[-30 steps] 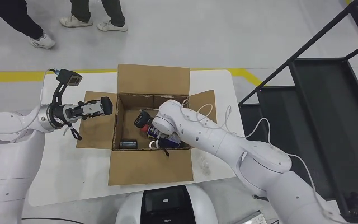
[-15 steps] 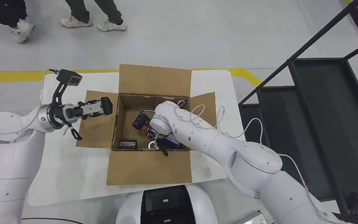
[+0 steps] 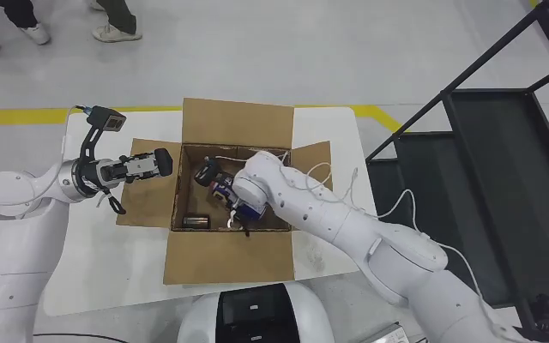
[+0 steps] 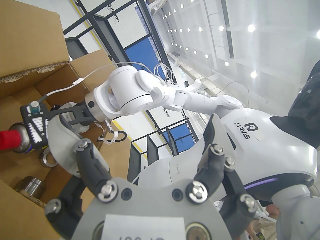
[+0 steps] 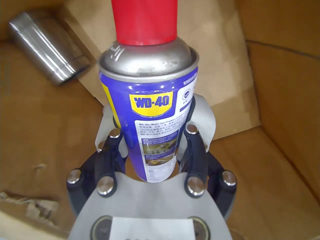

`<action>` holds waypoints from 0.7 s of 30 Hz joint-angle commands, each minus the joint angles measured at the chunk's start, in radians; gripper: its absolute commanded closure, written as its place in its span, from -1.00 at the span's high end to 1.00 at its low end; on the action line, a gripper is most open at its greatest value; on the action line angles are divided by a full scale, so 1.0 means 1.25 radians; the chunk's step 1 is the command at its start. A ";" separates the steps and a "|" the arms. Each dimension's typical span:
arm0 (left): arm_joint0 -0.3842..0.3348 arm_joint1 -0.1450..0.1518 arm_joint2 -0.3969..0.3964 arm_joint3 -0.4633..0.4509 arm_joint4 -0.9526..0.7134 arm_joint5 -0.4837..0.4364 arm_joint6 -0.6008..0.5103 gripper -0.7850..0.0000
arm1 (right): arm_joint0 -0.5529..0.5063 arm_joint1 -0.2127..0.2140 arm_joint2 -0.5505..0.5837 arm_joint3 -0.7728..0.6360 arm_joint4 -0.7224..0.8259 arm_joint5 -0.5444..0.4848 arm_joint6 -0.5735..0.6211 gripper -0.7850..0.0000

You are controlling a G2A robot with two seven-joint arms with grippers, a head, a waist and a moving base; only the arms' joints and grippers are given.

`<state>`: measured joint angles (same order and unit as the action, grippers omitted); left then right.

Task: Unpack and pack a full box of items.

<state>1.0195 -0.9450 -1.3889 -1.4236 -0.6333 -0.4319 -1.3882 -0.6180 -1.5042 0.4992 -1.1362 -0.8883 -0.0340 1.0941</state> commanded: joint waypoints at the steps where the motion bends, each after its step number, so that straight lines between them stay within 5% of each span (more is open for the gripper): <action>1: 0.000 0.000 0.000 0.000 0.000 0.000 0.000 1.00 | -0.052 0.035 0.054 -0.104 -0.047 0.025 -0.009 -1.00; 10: 0.000 0.000 0.000 0.000 0.000 0.000 0.000 1.00 | -0.308 0.140 0.287 -0.413 -0.168 0.018 -0.088 -1.00; 21: 0.000 0.000 0.000 0.000 0.000 0.000 0.000 1.00 | -0.324 0.145 0.301 -0.426 -0.172 0.013 -0.094 -1.00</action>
<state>1.0195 -0.9450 -1.3889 -1.4236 -0.6333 -0.4319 -1.3882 -1.0227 -1.3231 0.8749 -1.6682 -1.1033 -0.0180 0.9762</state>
